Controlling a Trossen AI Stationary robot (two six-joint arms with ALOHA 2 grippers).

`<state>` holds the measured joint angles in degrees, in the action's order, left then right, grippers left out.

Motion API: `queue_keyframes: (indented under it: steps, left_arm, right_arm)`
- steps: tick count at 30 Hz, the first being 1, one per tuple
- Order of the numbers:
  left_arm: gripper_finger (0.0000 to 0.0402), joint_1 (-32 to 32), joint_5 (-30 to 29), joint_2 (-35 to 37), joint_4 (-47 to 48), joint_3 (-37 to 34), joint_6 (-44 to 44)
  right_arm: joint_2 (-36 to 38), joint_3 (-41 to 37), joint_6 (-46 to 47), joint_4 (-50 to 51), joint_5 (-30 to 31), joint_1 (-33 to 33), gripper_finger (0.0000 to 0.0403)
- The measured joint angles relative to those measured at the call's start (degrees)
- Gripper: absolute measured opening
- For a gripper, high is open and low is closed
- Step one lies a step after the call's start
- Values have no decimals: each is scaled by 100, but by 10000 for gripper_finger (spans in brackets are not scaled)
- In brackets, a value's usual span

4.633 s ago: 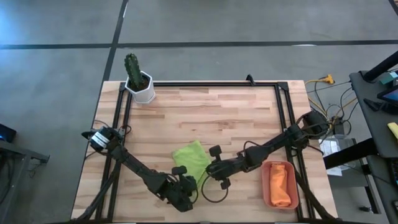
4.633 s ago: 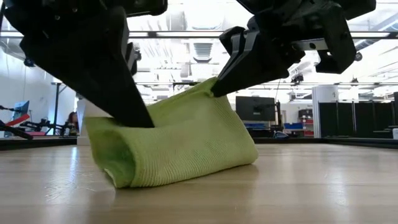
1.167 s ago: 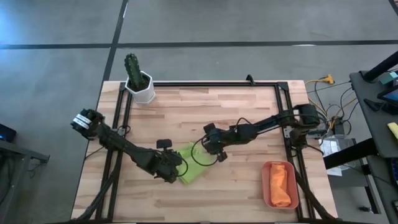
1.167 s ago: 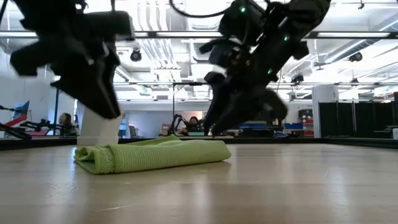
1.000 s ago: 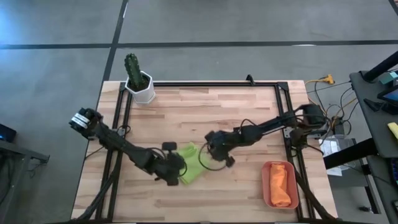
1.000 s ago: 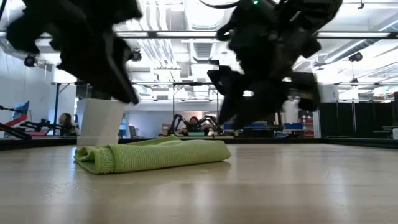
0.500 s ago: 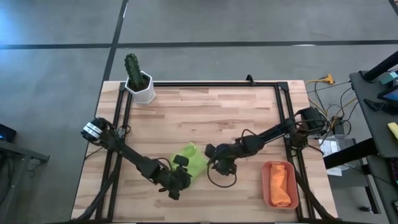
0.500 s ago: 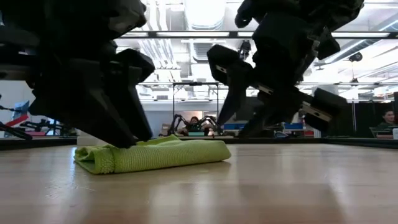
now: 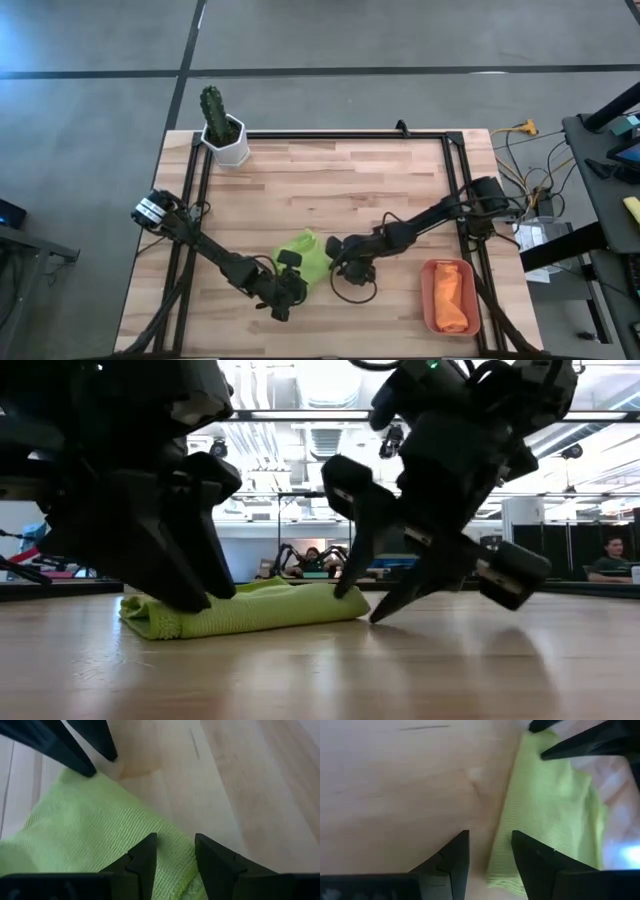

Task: Roll microfiber towels into tight, uniform cylinder then place into a basket
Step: Roll the green microfiber cloth

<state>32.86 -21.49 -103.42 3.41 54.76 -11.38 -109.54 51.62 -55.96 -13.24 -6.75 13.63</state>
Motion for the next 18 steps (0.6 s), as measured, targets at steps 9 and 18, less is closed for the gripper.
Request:
queue_keyframes:
  steps: [9,18]
  left_arm:
    - [119,24,-13,-33,48,-80,-267]
    - [118,31,-37,-287,-142,-65,-506]
  right_arm:
    - [-87,76,197,-105,337,-166,144]
    - [-230,92,564,-135,-175,-335,139]
